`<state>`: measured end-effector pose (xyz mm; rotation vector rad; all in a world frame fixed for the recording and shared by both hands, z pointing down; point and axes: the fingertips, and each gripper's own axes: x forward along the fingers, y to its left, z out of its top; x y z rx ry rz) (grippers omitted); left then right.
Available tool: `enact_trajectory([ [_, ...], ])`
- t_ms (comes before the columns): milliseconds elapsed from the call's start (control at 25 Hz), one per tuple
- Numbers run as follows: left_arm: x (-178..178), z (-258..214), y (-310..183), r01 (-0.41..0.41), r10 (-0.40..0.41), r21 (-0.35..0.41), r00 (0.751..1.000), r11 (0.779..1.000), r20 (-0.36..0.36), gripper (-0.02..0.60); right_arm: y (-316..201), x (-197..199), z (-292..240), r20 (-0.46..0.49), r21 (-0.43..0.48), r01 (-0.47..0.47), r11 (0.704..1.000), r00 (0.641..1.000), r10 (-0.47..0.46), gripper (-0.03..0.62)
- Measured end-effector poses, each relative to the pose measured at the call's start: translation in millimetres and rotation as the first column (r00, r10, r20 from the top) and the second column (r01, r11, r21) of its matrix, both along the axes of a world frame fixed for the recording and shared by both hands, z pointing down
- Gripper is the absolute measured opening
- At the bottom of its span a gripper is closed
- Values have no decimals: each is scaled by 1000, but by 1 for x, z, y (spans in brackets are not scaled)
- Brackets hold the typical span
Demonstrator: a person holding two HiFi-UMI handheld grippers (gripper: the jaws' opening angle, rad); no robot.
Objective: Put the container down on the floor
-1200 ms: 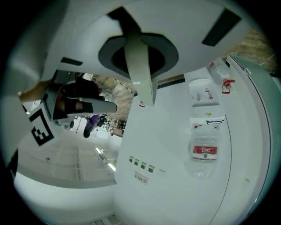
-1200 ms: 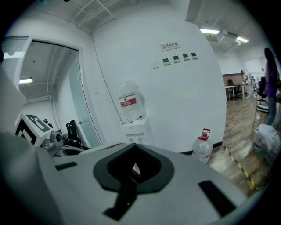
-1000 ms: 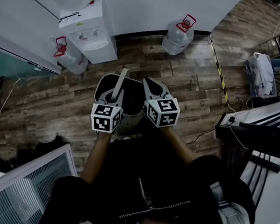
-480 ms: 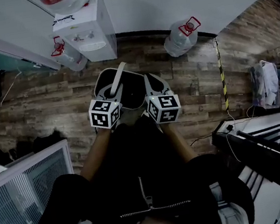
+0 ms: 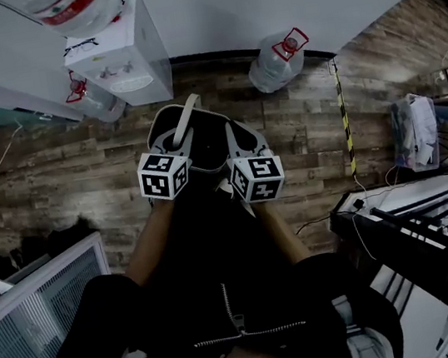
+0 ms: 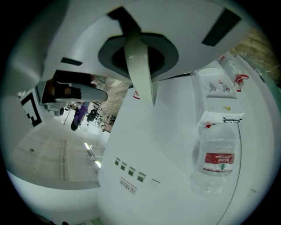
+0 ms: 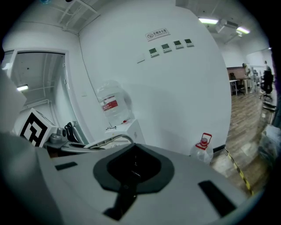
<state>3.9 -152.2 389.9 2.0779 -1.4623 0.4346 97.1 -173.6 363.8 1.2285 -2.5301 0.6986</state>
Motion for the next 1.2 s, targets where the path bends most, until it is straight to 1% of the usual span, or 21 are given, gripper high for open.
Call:
enact_trajectory([
  [160, 1, 5, -34, -27, 27, 5, 1000, 1000, -3, 13, -28, 0, 0, -20, 10, -13, 1000, 1000, 13, 11],
  [320, 3, 11, -70, -59, 59, 1, 998, 998, -22, 14, -58, -1, -3, -50, 18, -25, 1000, 998, 26, 11],
  [720, -15, 18, -153, -108, 109, 17, 993, 994, -44, 14, -133, -27, 1, -121, 14, -55, 998, 991, 56, 11],
  [960, -27, 21, -194, -114, 115, 20, 992, 993, -58, 14, -165, -47, -4, -143, 21, -57, 998, 988, 59, 11],
  [1080, -32, 21, -212, -108, 109, 20, 992, 994, -65, 14, -176, -49, 1, -151, 2, -62, 998, 987, 62, 11],
  [1200, -36, 25, -232, -83, 84, 17, 993, 996, -77, 14, -188, -47, 10, -151, -24, -75, 997, 986, 71, 11],
])
